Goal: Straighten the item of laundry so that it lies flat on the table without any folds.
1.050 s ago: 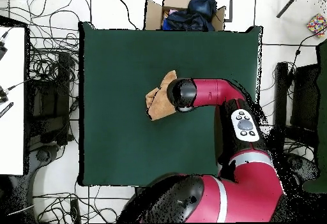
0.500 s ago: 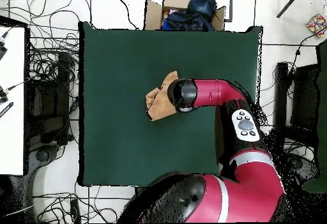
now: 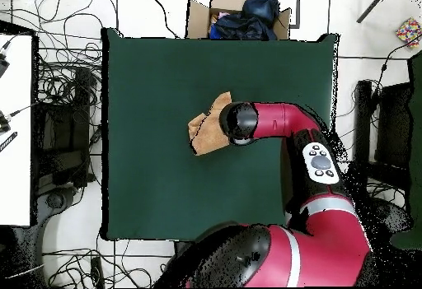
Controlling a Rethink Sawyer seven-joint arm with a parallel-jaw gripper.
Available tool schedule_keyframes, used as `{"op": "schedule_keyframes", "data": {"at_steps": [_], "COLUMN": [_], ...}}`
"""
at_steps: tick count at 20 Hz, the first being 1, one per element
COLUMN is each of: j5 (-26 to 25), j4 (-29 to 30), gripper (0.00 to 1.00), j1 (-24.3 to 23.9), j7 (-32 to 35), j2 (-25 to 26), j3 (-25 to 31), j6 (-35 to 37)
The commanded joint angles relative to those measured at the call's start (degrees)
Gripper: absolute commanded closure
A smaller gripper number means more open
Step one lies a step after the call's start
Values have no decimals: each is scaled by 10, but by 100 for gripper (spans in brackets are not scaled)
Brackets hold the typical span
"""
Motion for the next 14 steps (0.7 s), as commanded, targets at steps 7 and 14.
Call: {"op": "schedule_keyframes", "data": {"at_steps": [7,14], "j5": [-12,-16], "j4": [12,9], "gripper": [0,0], "j1": [-4,-3], "j7": [-58,-61], "j2": [16,17], "j3": [53,52], "j6": [18,20]}}
